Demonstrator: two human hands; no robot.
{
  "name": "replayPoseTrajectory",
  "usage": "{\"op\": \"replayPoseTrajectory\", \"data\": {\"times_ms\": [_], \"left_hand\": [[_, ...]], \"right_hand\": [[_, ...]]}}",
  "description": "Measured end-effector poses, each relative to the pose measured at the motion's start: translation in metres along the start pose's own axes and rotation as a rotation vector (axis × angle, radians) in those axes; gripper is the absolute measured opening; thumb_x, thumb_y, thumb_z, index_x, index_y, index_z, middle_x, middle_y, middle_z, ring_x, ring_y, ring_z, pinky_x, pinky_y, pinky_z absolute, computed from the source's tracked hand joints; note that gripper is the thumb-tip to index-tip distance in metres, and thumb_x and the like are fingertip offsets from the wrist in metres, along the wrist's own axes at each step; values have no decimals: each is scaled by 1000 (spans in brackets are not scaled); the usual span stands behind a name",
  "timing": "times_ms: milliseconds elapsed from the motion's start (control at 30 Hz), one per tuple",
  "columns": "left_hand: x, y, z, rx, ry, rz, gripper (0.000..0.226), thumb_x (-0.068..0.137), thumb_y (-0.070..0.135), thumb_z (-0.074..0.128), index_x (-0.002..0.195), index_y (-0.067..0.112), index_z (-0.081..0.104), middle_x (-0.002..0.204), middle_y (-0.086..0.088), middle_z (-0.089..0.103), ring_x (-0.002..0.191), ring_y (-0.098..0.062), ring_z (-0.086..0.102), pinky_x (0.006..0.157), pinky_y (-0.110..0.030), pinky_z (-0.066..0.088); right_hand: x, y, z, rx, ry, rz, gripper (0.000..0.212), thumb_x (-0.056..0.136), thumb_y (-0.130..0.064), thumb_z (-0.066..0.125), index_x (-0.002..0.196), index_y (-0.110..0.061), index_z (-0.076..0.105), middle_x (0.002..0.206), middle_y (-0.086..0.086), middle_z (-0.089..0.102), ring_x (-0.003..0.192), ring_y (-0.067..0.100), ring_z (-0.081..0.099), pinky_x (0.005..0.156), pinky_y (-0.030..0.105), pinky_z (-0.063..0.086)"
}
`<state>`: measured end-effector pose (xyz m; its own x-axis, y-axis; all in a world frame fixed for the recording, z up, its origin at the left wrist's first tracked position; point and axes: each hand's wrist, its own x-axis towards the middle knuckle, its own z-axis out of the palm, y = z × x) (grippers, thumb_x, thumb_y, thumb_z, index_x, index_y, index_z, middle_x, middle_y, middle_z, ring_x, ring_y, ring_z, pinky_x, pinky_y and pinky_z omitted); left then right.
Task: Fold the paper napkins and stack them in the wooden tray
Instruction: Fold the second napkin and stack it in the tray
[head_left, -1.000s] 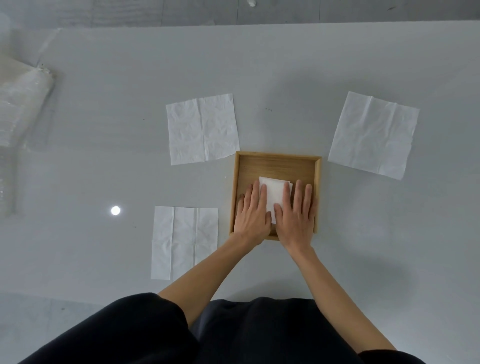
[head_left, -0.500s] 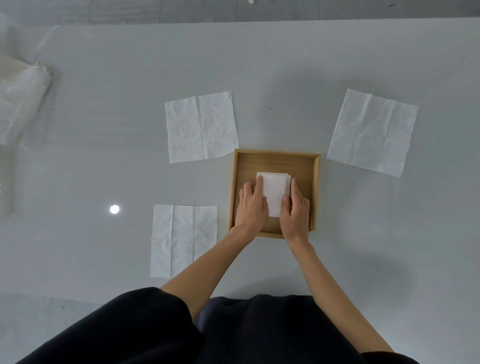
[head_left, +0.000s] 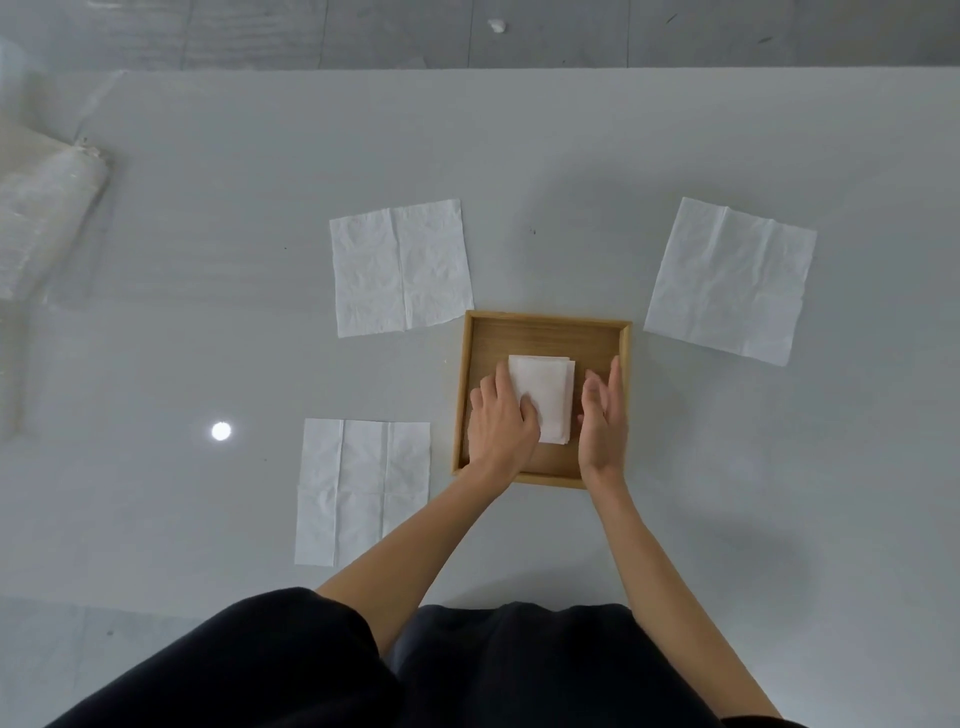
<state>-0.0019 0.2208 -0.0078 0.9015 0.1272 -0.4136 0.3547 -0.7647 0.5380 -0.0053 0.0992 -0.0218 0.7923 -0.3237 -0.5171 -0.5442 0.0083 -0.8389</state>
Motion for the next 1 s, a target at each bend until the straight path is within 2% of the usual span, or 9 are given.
{"op": "replayPoseTrajectory", "data": {"times_ms": [100, 200, 367, 467, 600, 700, 800, 867, 1000], "left_hand": [[11, 24, 1, 47, 54, 96, 62, 102, 28, 42, 156, 9, 20, 146, -10, 47, 132, -31, 42, 107, -40, 39], [32, 58, 7, 82, 80, 170, 57, 102, 26, 44, 153, 8, 28, 142, -9, 53, 134, -32, 42, 111, -42, 35], [88, 126, 30, 212, 53, 289, 39, 103, 23, 42, 141, 12, 48, 127, -8, 64, 124, -32, 48, 113, -39, 27], [131, 174, 47, 140, -48, 277, 35, 104, 18, 40, 134, 10, 56, 131, -10, 63, 126, -33, 48, 106, -39, 33], [185, 218, 69, 23, -75, 149, 33, 103, 19, 44, 132, 7, 54, 132, -14, 58, 126, -34, 48, 100, -44, 43], [211, 240, 86, 10, -57, -36, 41, 101, 28, 53, 136, 7, 45, 137, -15, 50, 129, -35, 44, 101, -44, 41], [218, 246, 101, 132, -22, -116, 44, 98, 27, 57, 133, 7, 39, 134, -14, 52, 124, -37, 49, 96, -41, 42], [217, 244, 104, 147, -13, -124, 35, 98, 22, 54, 127, 6, 42, 127, -14, 57, 121, -36, 50, 95, -40, 42], [203, 236, 91, -87, -76, -194, 34, 89, 7, 46, 122, 1, 46, 125, -18, 54, 122, -38, 47, 104, -42, 40]], "right_hand": [[9, -20, -23, 65, 184, -41, 52, 101, -37, 55, 150, -26, 43, 122, -1, 72, 115, 12, 66, 103, 45, 52], [38, -37, -58, 59, 361, -76, 31, 96, -32, 62, 125, -22, 63, 99, 2, 76, 97, 14, 72, 93, 44, 57], [110, -52, -134, -108, 615, -10, 21, 90, -23, 63, 107, -14, 72, 105, 7, 76, 100, 23, 70, 88, 33, 53], [159, -62, -172, -198, 704, 75, 24, 92, -30, 61, 109, -17, 72, 111, 5, 74, 105, 28, 67, 85, 38, 50], [209, -71, -190, -371, 638, 109, 34, 89, -38, 62, 115, -16, 69, 116, 8, 71, 112, 34, 60, 85, 43, 50], [231, -68, -186, -529, 564, 154, 41, 87, -37, 66, 120, -12, 64, 122, 15, 65, 115, 39, 53, 91, 44, 47], [239, -68, -181, -580, 550, 182, 33, 87, -26, 63, 117, -13, 64, 122, 15, 62, 114, 38, 50, 91, 41, 41], [239, -72, -180, -583, 543, 171, 26, 88, -23, 60, 112, -14, 65, 118, 12, 64, 112, 37, 51, 91, 42, 40], [222, -87, -185, -521, 349, -203, 13, 93, -15, 61, 105, -10, 59, 105, 7, 68, 101, 31, 61, 88, 42, 47]]}}
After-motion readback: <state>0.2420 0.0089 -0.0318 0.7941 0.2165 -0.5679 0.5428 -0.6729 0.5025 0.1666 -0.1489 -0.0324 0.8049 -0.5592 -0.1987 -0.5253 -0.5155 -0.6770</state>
